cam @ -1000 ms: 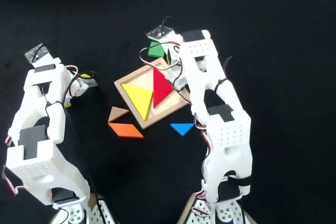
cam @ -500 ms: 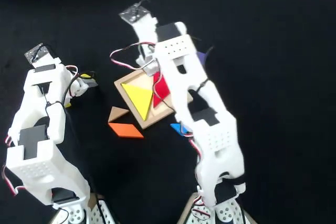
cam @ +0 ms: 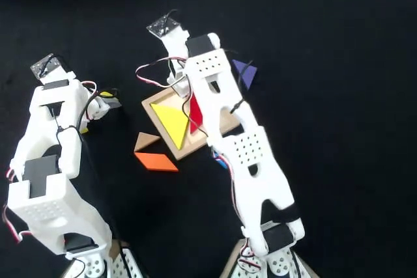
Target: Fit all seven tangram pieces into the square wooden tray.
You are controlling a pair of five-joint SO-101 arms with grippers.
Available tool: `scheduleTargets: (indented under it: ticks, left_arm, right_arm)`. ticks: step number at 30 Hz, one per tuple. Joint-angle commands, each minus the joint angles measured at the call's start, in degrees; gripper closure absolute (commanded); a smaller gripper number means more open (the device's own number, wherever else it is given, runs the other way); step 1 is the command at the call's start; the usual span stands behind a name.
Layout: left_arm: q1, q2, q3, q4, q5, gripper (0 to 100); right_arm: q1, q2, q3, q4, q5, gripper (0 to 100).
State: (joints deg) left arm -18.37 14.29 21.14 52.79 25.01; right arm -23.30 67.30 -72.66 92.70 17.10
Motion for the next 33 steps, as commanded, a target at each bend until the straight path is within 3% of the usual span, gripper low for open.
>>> scheduleTargets:
  ticks: [1, 10, 15, 18, 22, 33]
  left_arm:
    - [0.22, -0.62, -0.75, -0.79, 0.53, 63]
    - [0.22, -0.62, -0.75, -0.79, 0.53, 63]
    - [0.22, -0.62, -0.75, -0.79, 0.53, 63]
    - [0.22, -0.62, -0.75, -0.79, 0.44, 63]
    - [0.22, -0.62, -0.75, -0.79, 0.44, 63]
    - [0.22, -0.62, -0.75, -0.88, 0.53, 63]
  right_arm:
    - [-0.44, 3.12, -8.13, 2.73, 0.62, 83.7]
    - [-2.55, 7.78, -15.87, 8.09, 4.92, 89.4]
    - [-3.43, 8.48, -13.85, 8.09, 5.63, 89.4]
    - [-3.43, 9.01, -10.59, 8.09, 9.93, 89.7]
    - [-3.16, 8.66, -10.59, 8.09, 10.99, 98.9]
    - [-3.43, 1.19, -10.15, 8.44, 20.84, 98.8]
